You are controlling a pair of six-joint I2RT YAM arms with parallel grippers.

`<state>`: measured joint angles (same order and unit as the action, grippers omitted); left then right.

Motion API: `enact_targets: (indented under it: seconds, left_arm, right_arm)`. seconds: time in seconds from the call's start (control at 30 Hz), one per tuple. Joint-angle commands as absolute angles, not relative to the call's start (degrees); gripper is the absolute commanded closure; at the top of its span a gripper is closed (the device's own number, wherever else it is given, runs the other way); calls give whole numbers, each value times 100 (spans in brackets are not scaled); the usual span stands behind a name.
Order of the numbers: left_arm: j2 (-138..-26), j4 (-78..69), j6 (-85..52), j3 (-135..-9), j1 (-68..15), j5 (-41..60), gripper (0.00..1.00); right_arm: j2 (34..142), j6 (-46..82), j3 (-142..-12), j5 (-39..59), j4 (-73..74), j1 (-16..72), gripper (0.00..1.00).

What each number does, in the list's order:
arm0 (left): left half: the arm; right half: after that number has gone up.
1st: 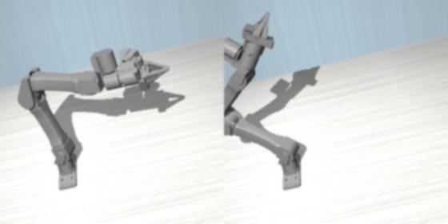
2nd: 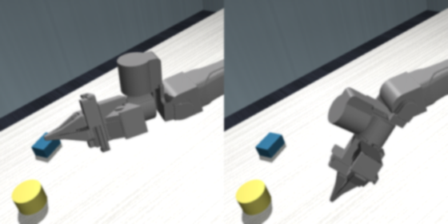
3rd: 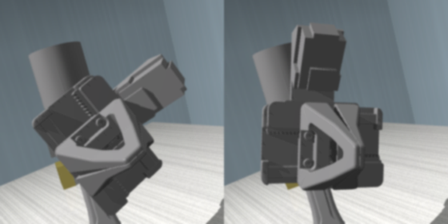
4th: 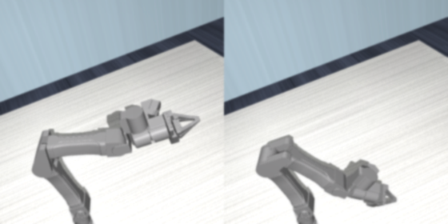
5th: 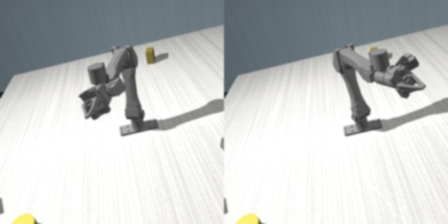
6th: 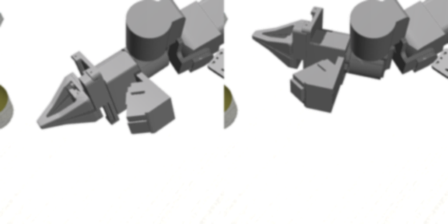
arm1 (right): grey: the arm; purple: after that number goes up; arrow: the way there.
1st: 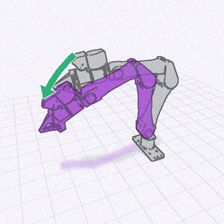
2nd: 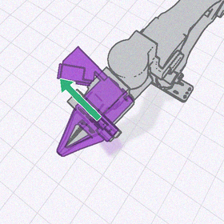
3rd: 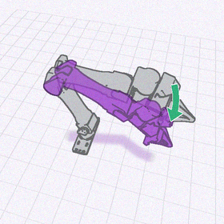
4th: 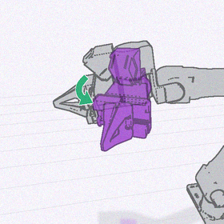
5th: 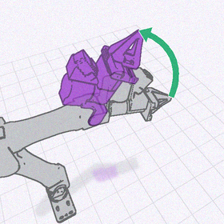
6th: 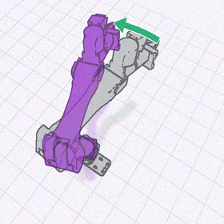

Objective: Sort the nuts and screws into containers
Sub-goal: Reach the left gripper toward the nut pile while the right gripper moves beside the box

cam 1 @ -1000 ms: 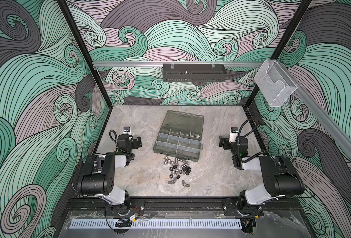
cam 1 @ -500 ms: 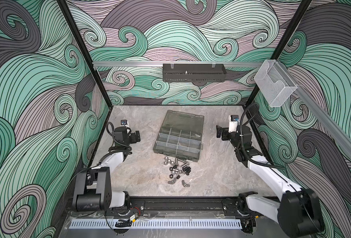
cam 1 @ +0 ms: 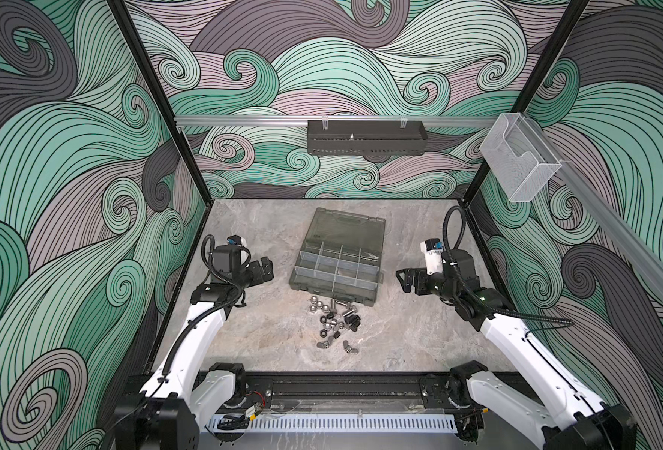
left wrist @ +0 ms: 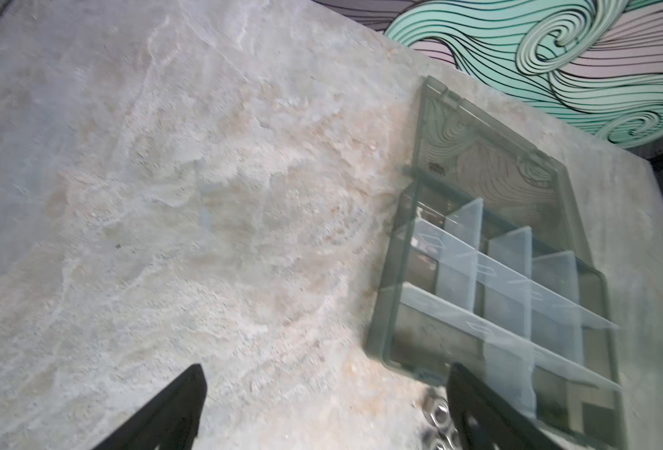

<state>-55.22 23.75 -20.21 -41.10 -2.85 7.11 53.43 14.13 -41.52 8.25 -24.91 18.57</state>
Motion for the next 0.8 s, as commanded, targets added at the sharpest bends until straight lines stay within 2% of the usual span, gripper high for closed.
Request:
enact_targets:
  seconds: [0.0, 0.17, 0.27, 0.4, 0.77]
  left_arm:
    - [-5203, 3460, -2370, -4135, -448, 1198, 1]
    - [-4929, 3524, -2622, -3655, -899, 1330, 7]
    - [-4800, 3581, -2890, -3569, -1282, 1161, 9]
    - [-4818, 3405, -3108, -3446, -1663, 1055, 11]
    - [-5472, 2916, -3630, -3262, -2386, 944, 18]
  right_arm:
    - [5356, 1758, -4237, 983, -3235, 2137, 1]
    - [5324, 1795, -3860, 421, -2864, 2412, 1]
    - [5412, 1995, -3904, 651, -2899, 2537, 1]
    - [5520, 1870, -4026, 479, -3048, 2742, 1]
    - [5308, 2105, -3787, 722, -3224, 2994, 1]
